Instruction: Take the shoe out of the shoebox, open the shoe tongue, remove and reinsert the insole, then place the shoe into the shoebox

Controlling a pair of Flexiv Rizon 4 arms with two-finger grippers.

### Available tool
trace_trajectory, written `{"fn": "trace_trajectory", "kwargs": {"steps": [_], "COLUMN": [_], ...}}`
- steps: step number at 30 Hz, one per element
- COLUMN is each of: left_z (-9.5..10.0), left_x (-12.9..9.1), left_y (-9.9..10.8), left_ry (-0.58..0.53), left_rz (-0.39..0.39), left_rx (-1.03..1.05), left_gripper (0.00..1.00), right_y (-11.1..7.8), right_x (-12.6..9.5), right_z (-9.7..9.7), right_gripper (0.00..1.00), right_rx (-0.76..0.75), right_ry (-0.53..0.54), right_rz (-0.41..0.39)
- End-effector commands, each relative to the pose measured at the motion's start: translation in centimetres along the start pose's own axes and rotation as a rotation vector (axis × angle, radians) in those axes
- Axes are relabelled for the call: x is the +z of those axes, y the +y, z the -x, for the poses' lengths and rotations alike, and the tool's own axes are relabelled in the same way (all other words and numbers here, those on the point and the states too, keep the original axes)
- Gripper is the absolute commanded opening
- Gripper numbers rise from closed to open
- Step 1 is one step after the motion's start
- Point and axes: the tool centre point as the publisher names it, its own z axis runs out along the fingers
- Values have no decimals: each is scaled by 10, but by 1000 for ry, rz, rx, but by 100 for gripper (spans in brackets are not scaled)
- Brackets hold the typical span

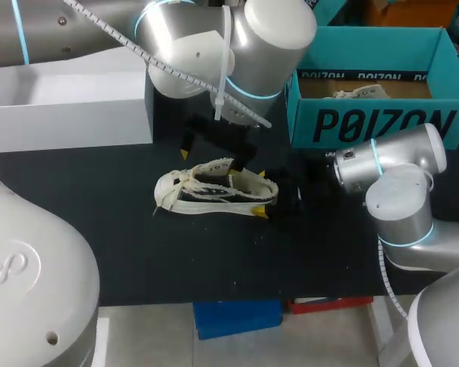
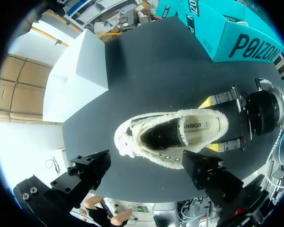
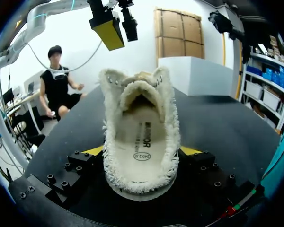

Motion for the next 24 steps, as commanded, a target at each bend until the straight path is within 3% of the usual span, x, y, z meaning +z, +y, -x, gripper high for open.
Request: {"fn": "trace_trajectory", "kwargs": {"steps": [1,16,24], "left_z": [-12,-57,-56], "left_x": [8,37,50], "left_y": [0,-14,-10], "left_ry": [2,-76,-139], "left_rz": [-8,71,99], "left_rx": [1,-10,2], "left_gripper": [100,100,100], "right_y": [-2,-2,-2], "right_x": [4,4,4], "right_z": [1,1,1], "right_gripper": [0,0,0], "right_rx": [1,1,1], "right_ry": [0,0,0], "right_rz": [-1,-1,-1]}}
